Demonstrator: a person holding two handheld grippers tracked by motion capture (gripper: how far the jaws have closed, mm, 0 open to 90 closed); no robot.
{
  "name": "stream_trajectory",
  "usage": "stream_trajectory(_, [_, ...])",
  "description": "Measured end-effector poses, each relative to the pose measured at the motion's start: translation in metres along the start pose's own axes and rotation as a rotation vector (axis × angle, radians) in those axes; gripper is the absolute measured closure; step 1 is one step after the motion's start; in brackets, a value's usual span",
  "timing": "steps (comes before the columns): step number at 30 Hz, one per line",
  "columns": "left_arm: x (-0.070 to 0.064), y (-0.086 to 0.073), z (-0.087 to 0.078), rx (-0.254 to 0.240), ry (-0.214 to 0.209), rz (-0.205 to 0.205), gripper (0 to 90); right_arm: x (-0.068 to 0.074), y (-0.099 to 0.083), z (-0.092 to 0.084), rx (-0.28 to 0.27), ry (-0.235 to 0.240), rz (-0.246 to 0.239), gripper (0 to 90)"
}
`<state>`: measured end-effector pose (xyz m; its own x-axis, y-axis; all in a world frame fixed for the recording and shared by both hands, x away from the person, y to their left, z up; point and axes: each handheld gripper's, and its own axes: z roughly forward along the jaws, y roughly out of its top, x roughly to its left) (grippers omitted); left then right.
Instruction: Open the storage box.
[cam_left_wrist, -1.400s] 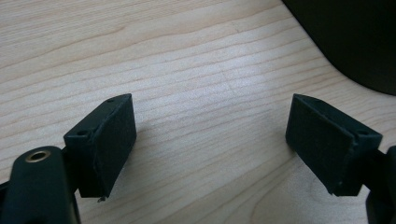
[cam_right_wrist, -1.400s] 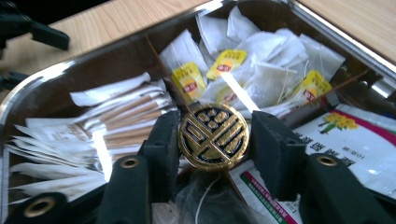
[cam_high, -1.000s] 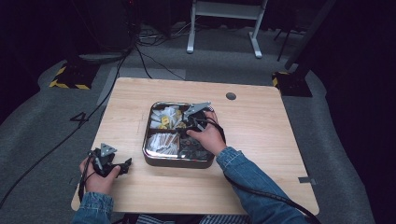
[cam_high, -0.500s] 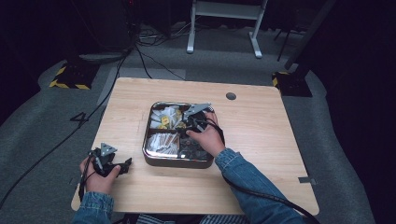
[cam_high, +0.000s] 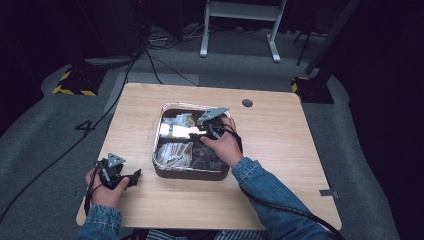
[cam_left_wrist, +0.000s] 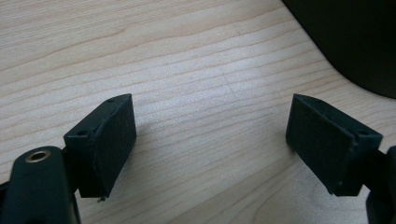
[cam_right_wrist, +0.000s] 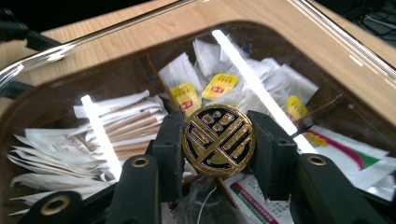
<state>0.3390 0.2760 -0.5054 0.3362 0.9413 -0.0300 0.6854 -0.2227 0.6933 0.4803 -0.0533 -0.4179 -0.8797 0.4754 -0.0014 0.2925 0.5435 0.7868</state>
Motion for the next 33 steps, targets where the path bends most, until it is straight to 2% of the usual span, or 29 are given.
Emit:
stream_trajectory(12, [0.000, 0.000, 0.000, -0.001, 0.000, 0.001, 16.4, -0.009, 0.015, -0.037, -0.059, -0.036, -0.008, 59.3])
stream_trajectory(26, [0.001, 0.001, 0.001, 0.002, -0.004, 0.004, 16.4, -0.033, 0.012, -0.076, -0.094, -0.085, 0.027, 59.2])
stream_trajectory(32, [0.001, 0.001, 0.001, 0.001, -0.004, 0.004, 16.4, -0.047, 0.008, -0.093, -0.095, -0.114, 0.032, 59.2])
stream_trajectory(33, [0.001, 0.001, 0.001, 0.001, -0.004, 0.004, 16.4, -0.052, 0.007, -0.100, -0.093, -0.132, 0.036, 59.2])
